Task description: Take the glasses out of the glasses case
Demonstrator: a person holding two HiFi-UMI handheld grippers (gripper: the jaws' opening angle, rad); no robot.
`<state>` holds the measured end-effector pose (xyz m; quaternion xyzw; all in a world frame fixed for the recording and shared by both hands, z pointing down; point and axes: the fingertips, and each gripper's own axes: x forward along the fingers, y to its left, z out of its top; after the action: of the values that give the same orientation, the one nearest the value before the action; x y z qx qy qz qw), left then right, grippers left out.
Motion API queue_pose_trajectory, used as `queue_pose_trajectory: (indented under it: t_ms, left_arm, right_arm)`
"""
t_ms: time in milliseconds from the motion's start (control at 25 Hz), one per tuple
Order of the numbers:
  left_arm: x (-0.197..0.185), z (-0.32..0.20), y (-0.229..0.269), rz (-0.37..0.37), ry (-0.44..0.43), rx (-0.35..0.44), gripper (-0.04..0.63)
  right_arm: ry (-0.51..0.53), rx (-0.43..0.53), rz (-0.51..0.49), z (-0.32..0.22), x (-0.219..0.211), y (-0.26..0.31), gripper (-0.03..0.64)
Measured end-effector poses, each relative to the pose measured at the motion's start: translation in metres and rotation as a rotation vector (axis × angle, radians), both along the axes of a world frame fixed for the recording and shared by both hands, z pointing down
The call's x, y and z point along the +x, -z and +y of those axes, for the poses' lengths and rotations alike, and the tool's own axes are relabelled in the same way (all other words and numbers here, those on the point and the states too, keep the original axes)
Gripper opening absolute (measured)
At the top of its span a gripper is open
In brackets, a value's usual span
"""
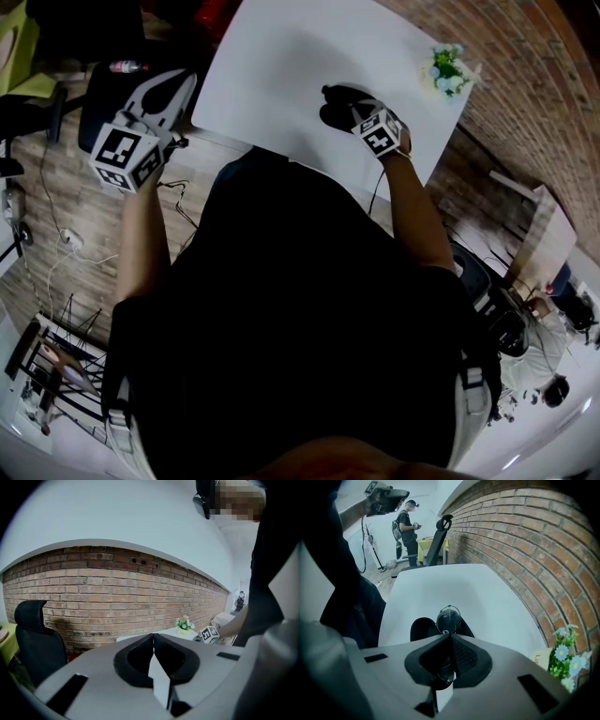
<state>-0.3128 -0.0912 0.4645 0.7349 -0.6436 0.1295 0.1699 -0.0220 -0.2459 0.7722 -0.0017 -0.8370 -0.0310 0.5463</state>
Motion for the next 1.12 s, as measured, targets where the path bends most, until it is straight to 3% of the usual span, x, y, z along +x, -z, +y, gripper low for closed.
queue_pose_trajectory:
  t_ms: [1120]
  left_arm:
    - [0.072,0.003,0.043,-0.040,-0.123,0.073,0.011]
  right_arm:
    - [-0.127,0.109,-0.196,0.011,0.042,0.094,0.025]
